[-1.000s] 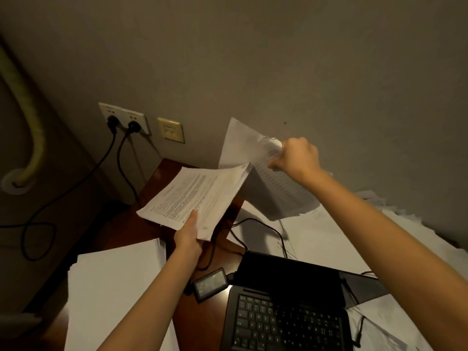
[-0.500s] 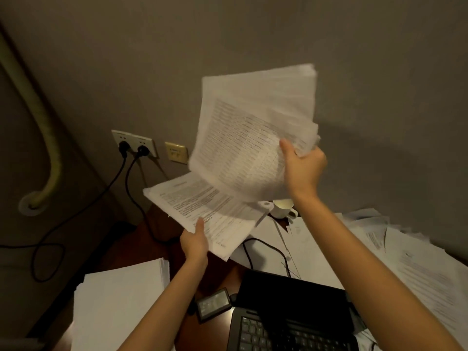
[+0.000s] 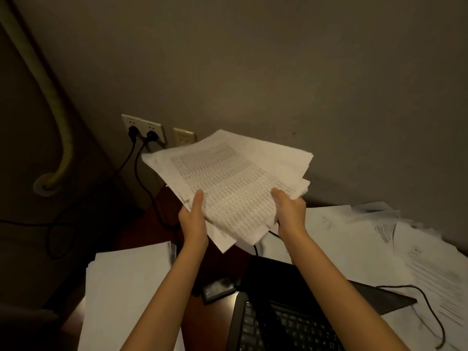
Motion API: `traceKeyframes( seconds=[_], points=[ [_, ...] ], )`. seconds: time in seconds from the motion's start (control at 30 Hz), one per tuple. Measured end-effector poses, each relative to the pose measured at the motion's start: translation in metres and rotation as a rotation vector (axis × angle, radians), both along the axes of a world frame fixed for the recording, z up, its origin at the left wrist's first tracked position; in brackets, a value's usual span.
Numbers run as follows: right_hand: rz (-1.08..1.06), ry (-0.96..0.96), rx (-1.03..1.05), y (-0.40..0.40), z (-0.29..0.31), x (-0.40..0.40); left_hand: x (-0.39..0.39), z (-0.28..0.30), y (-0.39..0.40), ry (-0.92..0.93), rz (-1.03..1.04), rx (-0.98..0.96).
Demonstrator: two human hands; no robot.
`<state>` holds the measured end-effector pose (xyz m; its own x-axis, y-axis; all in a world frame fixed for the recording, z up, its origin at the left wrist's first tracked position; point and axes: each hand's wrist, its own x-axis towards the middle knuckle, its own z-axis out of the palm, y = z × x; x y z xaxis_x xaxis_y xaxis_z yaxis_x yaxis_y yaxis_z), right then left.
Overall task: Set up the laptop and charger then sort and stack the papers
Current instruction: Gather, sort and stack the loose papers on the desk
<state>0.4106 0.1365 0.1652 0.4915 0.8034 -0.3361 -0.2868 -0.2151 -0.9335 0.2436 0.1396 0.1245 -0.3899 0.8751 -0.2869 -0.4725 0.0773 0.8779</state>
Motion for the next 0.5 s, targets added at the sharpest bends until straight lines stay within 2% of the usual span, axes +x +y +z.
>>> traceKeyframes(
  seconds=[0.1, 0.27, 0.37, 0.5],
  points=[
    [0.124, 0.133, -0.081, -0.004, 0.001, -0.005, -0.013, -0.011, -0.001, -0.054, -0.011, -0.054],
    [0.270, 0.187, -0.192, -0.021, -0.016, -0.027, -0.043, -0.038, -0.025, -0.122, 0.006, -0.168],
    [0.371, 0.153, -0.238, -0.039, -0.031, -0.046, -0.072, -0.052, -0.048, -0.123, -0.024, -0.200],
    [0.354, 0.126, -0.220, -0.034, -0.036, -0.053, -0.108, -0.062, -0.075, -0.175, -0.082, -0.234]
  ],
)
